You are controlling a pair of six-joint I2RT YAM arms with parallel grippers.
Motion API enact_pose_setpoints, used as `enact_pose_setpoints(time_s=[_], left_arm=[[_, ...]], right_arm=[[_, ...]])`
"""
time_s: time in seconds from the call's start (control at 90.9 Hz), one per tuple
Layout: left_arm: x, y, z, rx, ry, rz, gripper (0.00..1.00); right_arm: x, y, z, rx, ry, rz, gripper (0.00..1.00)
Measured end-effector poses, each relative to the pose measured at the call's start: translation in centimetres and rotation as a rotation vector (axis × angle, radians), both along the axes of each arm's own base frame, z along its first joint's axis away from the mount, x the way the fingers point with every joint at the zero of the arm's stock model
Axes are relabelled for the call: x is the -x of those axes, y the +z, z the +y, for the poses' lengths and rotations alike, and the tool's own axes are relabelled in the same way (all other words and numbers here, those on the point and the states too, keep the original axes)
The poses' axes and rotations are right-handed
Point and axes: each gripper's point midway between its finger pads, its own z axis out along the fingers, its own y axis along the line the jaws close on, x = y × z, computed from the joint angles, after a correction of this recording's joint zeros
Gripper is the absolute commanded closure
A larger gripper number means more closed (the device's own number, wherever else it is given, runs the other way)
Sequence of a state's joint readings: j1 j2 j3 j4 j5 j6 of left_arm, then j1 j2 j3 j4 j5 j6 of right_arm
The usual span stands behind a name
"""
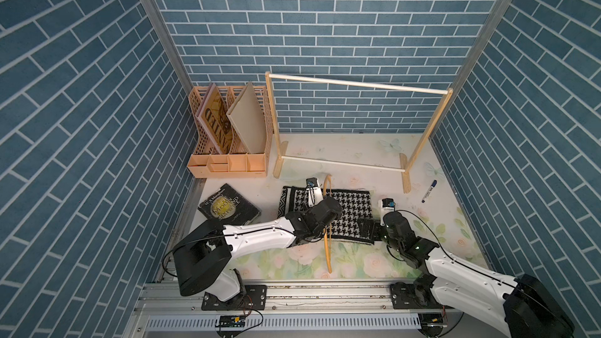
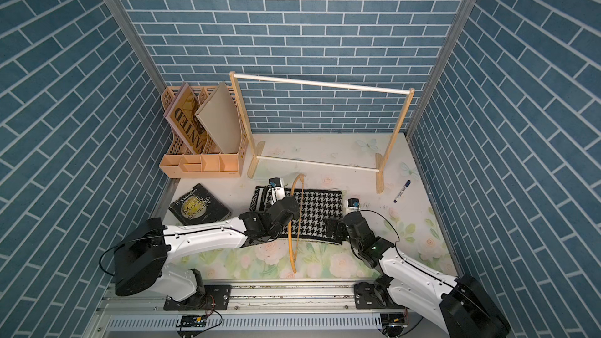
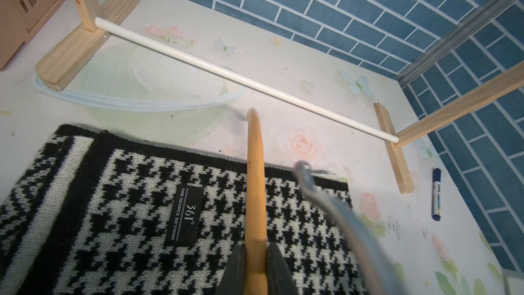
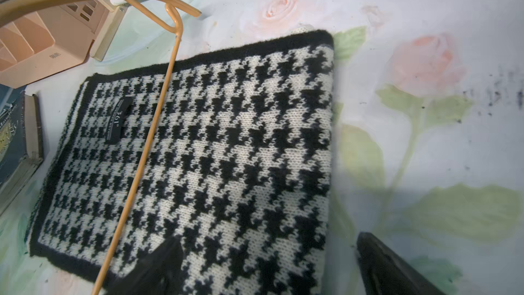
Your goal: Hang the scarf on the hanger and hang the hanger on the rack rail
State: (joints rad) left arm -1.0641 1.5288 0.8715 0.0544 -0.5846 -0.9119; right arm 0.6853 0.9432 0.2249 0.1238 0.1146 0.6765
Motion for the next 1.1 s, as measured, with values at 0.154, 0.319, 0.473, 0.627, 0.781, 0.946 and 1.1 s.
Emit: enact_pose_setpoints(time_s=[0.154, 0.319, 0.473, 0.627, 0.781, 0.946, 1.1], left_arm=[[-0.2, 0.1, -0.2, 0.012, 0.008, -0.013, 1.00], [-0.4, -0.1, -0.1, 0.008, 0.020, -0.021, 1.00], [-0.5, -0.1, -0.1, 0.006, 0.023, -0.024, 1.00], [-0.5, -0.1, 0.0, 0.003, 0.028, -0.027, 1.00], [-0.5, -0.3, 0.3, -0.008, 0.038, -0.023, 1.00], [-0.4, -0.6, 0.6, -0.011, 0.046, -0.017, 1.00], [-0.3, -0.9, 0.7, -0.011, 0.049, -0.015, 1.00]], right_arm=[[-0.3, -0.7, -0.5, 0.003, -0.019, 0.027, 0.02], [-0.5, -2.1, -1.1, 0.024, -0.030, 0.076, 0.04], [-1.6, -2.0, -0.6, 0.026, -0.022, 0.109, 0.08], [-2.1, -2.0, 0.1, 0.021, 0.006, 0.132, 0.13], [-1.6, -2.0, 0.5, 0.012, 0.042, 0.149, 0.15], [-0.8, -1.6, 0.5, 0.006, 0.067, 0.160, 0.21], [-0.7, -1.4, 0.7, 0.005, 0.087, 0.152, 0.32]])
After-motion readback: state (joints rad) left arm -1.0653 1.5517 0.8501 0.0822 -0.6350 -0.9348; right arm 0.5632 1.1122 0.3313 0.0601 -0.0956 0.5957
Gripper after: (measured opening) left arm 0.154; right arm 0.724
